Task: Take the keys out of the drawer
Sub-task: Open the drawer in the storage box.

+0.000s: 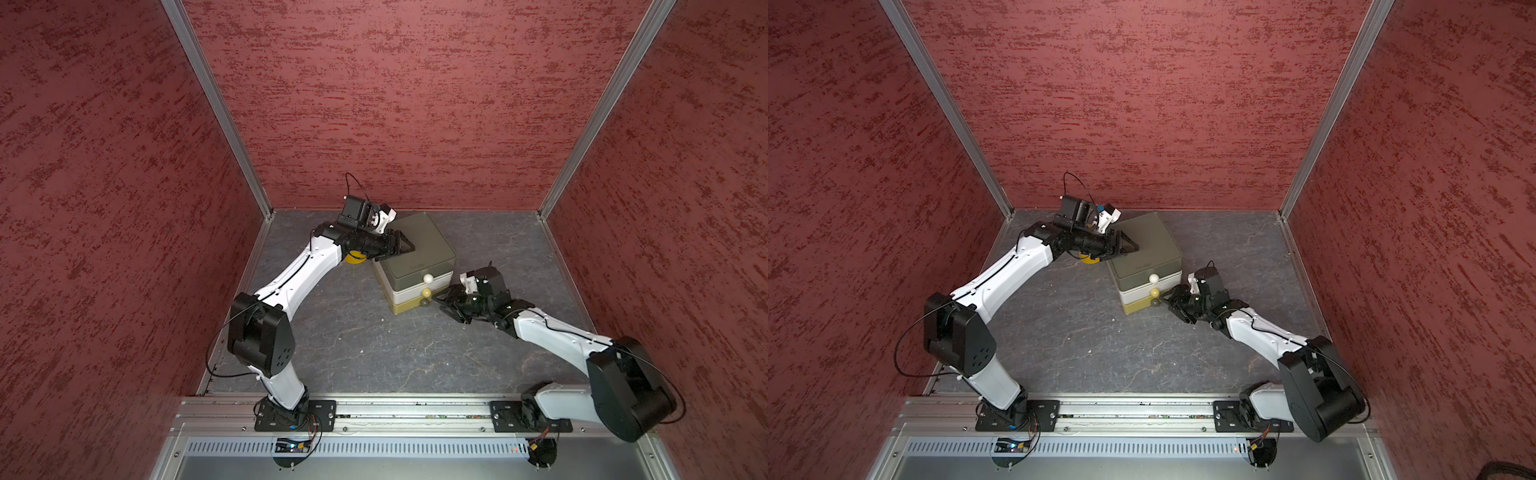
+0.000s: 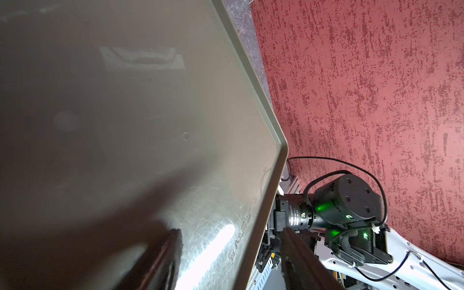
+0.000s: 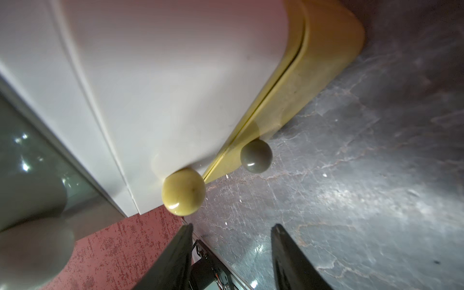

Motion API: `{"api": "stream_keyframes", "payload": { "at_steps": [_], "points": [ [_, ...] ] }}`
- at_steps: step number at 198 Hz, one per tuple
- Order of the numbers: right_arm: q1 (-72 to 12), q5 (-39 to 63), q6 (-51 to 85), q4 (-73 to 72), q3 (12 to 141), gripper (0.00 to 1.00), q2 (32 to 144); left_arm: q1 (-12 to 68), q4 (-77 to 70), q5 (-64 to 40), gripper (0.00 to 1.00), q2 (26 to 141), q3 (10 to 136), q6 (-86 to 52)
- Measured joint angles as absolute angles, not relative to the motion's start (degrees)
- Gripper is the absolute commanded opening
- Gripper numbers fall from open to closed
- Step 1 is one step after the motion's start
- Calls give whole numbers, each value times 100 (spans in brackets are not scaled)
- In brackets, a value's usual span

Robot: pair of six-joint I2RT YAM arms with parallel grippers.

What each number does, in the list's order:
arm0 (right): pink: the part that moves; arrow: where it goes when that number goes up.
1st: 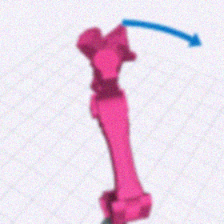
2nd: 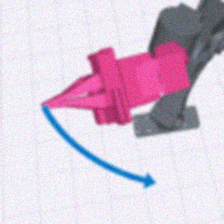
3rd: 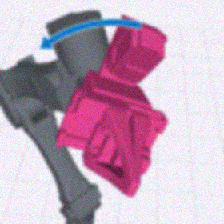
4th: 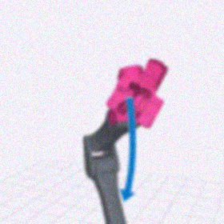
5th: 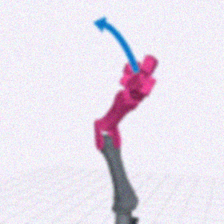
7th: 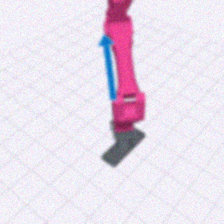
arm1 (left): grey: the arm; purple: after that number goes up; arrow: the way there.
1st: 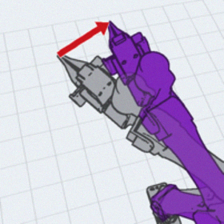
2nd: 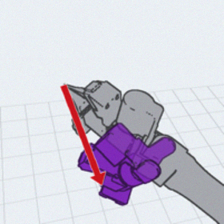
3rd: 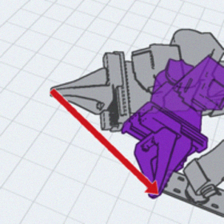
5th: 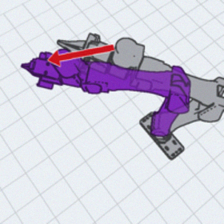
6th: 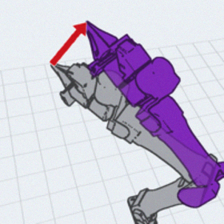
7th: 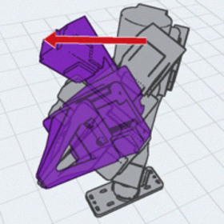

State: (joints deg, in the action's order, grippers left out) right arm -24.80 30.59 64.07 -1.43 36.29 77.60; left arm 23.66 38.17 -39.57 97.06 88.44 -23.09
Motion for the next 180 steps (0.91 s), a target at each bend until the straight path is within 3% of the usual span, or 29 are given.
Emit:
{"api": "stream_keyframes", "payload": {
  "at_steps": [180],
  "points": [
    [-2464, 3420, 6740, -1262, 3898, 43, 8519, 2362, 3835, -3955, 65, 9706, 8842, -2274]
  ]
}}
